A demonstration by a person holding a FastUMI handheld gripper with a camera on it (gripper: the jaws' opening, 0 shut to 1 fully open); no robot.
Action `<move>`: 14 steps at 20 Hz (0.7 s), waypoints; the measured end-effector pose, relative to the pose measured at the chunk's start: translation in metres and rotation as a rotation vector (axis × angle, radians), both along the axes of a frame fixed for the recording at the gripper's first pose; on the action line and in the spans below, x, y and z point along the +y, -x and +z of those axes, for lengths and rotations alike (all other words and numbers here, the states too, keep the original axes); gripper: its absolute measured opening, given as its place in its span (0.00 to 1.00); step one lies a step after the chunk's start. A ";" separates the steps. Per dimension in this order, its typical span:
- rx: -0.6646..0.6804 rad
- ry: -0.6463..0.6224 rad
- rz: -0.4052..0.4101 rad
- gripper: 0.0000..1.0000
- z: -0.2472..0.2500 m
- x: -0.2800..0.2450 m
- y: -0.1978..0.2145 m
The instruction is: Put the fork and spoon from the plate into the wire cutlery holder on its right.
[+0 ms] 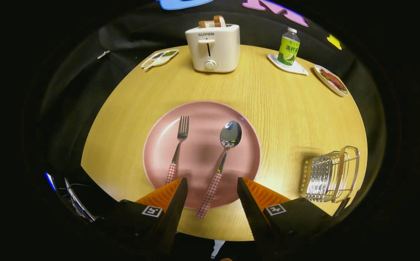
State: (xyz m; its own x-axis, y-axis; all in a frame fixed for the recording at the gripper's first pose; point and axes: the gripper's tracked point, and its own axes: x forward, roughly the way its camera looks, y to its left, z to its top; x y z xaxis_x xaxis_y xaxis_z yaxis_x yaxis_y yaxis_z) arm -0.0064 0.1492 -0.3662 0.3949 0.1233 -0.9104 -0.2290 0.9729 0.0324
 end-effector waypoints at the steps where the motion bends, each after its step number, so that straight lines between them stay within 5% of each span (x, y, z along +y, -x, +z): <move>1: 0.011 0.008 -0.006 0.84 -0.005 -0.001 -0.002; 6: 0.057 0.021 -0.013 0.73 -0.017 0.001 -0.004; 9: 0.104 0.046 -0.003 0.45 -0.023 -0.001 0.003; 14: 0.127 0.001 -0.014 0.26 -0.023 0.000 0.003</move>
